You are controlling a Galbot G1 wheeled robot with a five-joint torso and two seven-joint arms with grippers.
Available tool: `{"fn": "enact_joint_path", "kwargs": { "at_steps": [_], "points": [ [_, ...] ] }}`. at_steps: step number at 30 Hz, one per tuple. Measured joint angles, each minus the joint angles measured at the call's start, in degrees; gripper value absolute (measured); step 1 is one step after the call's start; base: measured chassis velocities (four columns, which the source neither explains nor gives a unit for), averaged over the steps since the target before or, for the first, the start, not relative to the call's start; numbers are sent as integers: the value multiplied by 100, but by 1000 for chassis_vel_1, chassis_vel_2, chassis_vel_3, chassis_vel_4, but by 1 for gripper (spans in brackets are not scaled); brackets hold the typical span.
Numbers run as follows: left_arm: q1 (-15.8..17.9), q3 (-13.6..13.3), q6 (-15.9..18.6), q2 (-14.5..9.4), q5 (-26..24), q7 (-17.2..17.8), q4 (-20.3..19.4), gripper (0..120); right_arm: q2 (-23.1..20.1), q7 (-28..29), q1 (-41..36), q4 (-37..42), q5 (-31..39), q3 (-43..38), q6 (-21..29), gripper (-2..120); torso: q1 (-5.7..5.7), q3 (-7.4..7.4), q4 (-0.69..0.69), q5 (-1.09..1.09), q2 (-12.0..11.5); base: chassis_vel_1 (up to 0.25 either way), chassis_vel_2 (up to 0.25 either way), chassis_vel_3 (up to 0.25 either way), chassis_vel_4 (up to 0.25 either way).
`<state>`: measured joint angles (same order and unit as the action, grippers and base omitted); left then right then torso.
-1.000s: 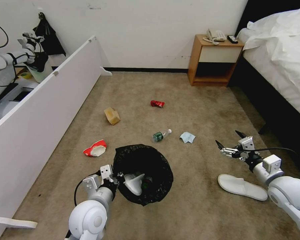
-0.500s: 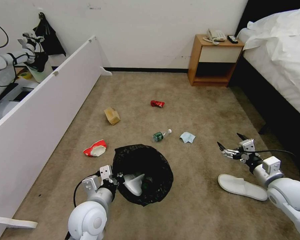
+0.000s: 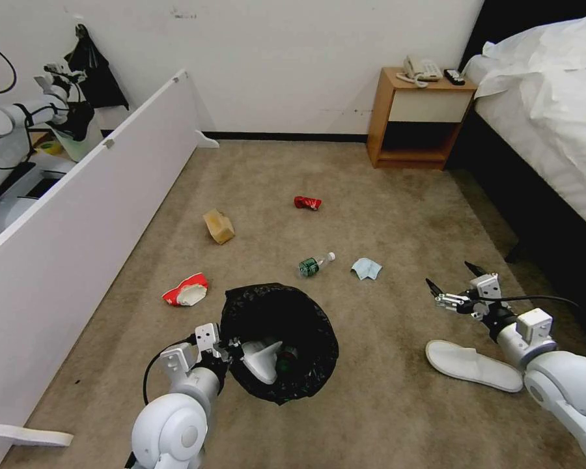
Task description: Pick up the trash bin, then pick up the garbage from the floor and place it into the trash bin.
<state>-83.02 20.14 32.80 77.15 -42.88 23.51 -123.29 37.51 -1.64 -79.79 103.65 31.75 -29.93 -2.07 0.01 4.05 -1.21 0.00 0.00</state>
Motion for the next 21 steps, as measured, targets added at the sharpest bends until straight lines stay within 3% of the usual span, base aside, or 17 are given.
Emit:
{"fn": "enact_joint_path", "kwargs": {
  "at_steps": [14, 21],
  "points": [
    [39, -3, -15, 17, 2, -19, 0, 0, 7, -168, 79, -14, 139, 3, -59, 100, 0, -1, 0, 0, 0, 0, 0, 0, 0],
    [44, 6, -22, 15, -3, -19, 6, 0, 4, -51, 146, -17, 134, 87, -81, 100, 0, 2, 2, 0, 0, -109, 106, 115, -118]
  ]
}}
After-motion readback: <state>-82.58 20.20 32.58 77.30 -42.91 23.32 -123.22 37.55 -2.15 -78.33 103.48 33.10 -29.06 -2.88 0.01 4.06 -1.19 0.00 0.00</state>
